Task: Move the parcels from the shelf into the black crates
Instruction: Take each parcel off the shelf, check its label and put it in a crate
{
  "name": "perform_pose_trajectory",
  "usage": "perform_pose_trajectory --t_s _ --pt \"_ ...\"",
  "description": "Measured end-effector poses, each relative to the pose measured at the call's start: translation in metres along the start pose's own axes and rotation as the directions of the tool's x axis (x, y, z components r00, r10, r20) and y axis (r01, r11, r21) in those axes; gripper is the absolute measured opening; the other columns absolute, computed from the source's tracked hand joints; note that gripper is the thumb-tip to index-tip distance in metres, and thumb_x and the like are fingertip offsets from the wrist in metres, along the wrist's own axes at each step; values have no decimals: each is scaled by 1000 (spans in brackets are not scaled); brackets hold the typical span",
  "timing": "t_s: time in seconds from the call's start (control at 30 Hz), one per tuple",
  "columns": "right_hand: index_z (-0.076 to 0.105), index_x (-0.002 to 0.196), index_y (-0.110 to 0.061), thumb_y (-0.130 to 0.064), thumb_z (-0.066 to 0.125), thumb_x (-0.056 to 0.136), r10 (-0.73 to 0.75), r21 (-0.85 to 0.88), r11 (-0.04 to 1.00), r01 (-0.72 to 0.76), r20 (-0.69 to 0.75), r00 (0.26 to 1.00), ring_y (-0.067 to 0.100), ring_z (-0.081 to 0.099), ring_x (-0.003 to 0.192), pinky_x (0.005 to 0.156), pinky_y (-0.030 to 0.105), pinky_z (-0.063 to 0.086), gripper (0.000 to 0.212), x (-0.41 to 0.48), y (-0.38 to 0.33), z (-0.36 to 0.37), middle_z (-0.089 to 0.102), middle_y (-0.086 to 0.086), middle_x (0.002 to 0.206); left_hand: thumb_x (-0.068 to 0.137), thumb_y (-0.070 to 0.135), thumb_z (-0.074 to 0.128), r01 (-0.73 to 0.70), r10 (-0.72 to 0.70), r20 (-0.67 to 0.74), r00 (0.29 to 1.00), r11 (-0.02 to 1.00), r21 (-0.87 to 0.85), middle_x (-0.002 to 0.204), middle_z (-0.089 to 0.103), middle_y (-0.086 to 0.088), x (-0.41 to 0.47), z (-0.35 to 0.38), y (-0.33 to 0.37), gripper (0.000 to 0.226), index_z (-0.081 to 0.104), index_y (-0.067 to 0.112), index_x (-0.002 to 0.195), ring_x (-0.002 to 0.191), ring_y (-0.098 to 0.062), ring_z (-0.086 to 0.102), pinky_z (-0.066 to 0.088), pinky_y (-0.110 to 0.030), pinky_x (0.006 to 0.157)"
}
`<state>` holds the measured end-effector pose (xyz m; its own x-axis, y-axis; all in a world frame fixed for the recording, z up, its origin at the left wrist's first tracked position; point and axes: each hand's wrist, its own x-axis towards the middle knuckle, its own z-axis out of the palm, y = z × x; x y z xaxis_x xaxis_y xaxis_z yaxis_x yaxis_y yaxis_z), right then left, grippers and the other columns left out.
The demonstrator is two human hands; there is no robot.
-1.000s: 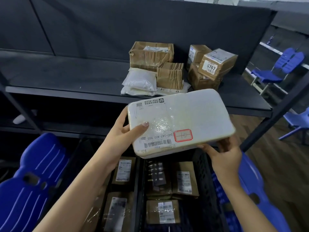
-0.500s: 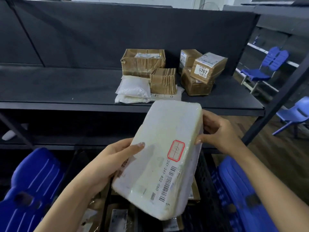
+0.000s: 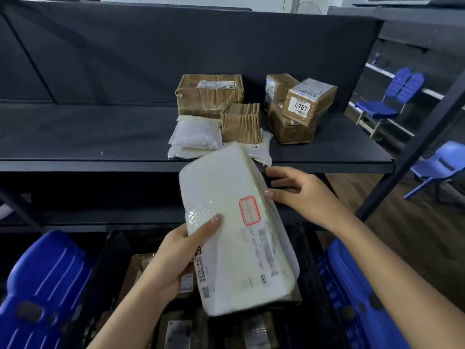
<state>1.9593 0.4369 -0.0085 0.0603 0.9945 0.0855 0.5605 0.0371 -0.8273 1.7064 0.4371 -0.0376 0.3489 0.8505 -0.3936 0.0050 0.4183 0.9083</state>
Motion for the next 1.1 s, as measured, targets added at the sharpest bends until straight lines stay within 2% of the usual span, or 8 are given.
perform_pose_trajectory --t_s 0.13,0.27,0.43,0.6,0.73,0.9,1.0,1.1 --pt "45 133 -47 -96 43 55 78 -17 997 -77 135 988 -8 50 118 102 33 45 92 -33 -10 17 55 -26 129 61 59 75 6 -28 -137 990 987 -159 99 75 -8 8 1 -3 60 74 14 100 98 -32 68 43 -41 92" --pt "10 142 -57 -84 71 43 -71 -49 996 75 84 994 -18 22 133 103 15 30 120 -73 -10 36 22 -39 146 55 61 75 -32 -25 -222 975 968 -250 93 76 -4 12 4 0 57 73 18 93 82 -22 72 50 -35 76" --pt "-21 148 -28 -73 77 44 -321 -403 878 259 -92 942 6 0 146 111 35 22 149 -85 5 72 -13 -13 158 60 56 74 -50 -32 -241 970 944 -327 88 77 2 11 11 3 54 70 19 99 73 -14 74 55 -26 53" --pt "-24 146 -17 -73 74 53 -448 -385 859 337 -250 858 31 1 147 107 64 28 147 -76 8 87 -16 2 157 64 54 72 -16 -61 -208 976 937 -348 89 77 -2 3 24 -6 51 69 17 100 76 -18 74 57 -34 66" --pt "-15 148 -28 -57 83 53 -378 -196 924 329 -327 866 24 11 146 109 56 31 140 -70 11 82 -4 -6 156 71 49 68 -6 -31 -106 994 943 -332 100 75 -7 -3 19 -10 50 66 16 108 91 -22 73 58 -32 70" --pt "-6 149 -38 -45 90 42 -193 104 966 238 -326 926 7 18 143 113 47 28 144 -71 21 57 13 -10 155 56 47 72 -260 276 -156 949 959 110 122 65 8 -12 -18 -13 83 48 32 134 107 0 60 46 -21 88" --pt "-5 150 -28 -39 88 48 -233 178 940 292 -290 928 7 24 141 112 28 32 139 -75 21 40 20 -15 153 50 41 79 -390 453 6 891 760 521 148 36 14 -6 -62 -10 119 15 29 150 134 3 34 26 -20 111" --pt "-8 149 -18 -49 83 58 -274 211 925 316 -206 939 4 28 139 104 12 33 133 -80 10 28 25 -20 150 51 59 84 -536 507 228 831 622 570 151 33 21 2 -94 2 115 25 38 148 138 4 29 25 -17 114"
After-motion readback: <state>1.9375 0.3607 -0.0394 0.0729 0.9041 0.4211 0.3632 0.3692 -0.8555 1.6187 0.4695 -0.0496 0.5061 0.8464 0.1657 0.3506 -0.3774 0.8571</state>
